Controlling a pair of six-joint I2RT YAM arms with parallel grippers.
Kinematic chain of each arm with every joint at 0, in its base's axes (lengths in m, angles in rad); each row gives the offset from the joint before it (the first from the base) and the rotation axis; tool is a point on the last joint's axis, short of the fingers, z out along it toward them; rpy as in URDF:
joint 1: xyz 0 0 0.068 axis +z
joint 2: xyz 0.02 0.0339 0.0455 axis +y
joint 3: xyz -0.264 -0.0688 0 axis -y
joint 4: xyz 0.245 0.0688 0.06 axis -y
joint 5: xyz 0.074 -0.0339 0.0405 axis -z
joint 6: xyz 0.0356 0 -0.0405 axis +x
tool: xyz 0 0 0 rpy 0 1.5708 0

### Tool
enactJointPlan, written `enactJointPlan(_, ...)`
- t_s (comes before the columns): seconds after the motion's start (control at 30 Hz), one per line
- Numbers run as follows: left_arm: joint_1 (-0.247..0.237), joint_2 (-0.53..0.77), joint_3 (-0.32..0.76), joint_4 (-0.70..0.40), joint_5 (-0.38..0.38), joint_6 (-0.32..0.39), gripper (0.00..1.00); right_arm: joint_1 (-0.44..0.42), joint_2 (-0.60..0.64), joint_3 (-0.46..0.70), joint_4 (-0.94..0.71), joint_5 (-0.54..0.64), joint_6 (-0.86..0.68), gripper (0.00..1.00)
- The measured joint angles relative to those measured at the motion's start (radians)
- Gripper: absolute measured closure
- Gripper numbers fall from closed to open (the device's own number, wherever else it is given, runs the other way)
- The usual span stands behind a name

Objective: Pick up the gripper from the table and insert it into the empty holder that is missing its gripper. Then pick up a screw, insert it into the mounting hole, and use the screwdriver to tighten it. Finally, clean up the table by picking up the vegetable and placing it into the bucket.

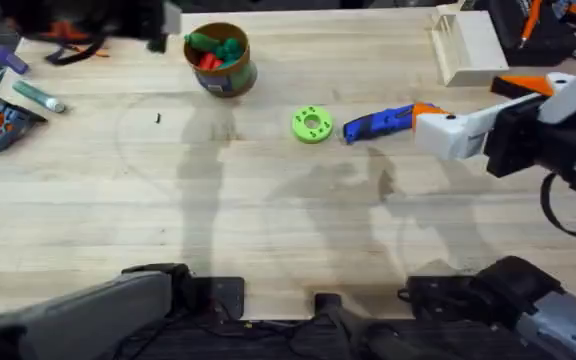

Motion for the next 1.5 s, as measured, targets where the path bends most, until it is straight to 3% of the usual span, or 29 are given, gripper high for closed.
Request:
enactJointPlan(0.17,-0.049,0.119,0.0,0.162,0.011,-0.008,0.982,0.0,0.0,0.0,0.0,0.0,0.0,0.009)
enactJointPlan(0.43,-0.057,0.324,0.0,0.354,0.018,-0.012,0.982,0.0,0.0,0.0,0.0,0.0,0.0,0.01)
enactJointPlan(0.63,-0.057,0.438,0.0,0.426,0.019,-0.012,0.982,0.0,0.0,0.0,0.0,0.0,0.0,0.01)
enactJointPlan(0.9,-0.057,0.441,0.0,0.439,0.022,-0.012,0.982,0.0,0.0,0.0,0.0,0.0,0.0,0.009)
enactJointPlan(0.93,-0.057,0.441,0.0,0.439,0.022,-0.012,0.956,0.0,0.0,0.0,0.0,0.0,0.0,0.009)
enactJointPlan(1.1,-0.057,0.441,0.0,0.439,0.023,-0.012,0.179,0.0,0.0,0.0,0.0,0.0,0.0,0.01)
enactJointPlan(1.13,-0.057,0.441,0.0,0.439,0.023,-0.016,0.067,0.0,0.0,0.0,0.0,0.0,0.0,0.01)
enactJointPlan(1.2,-0.057,0.441,0.0,0.439,0.023,-0.019,0.02,0.0,0.0,0.0,0.0,0.0,0.0,0.01)
enactJointPlan(1.37,-0.057,0.41,0.0,0.417,0.023,-0.019,0.015,0.0,0.0,0.0,0.0,0.0,0.0,0.01)
enactJointPlan(1.5,-0.057,0.298,0.0,0.369,0.019,-0.019,0.015,0.0,0.0,0.0,0.0,0.0,0.0,0.009)
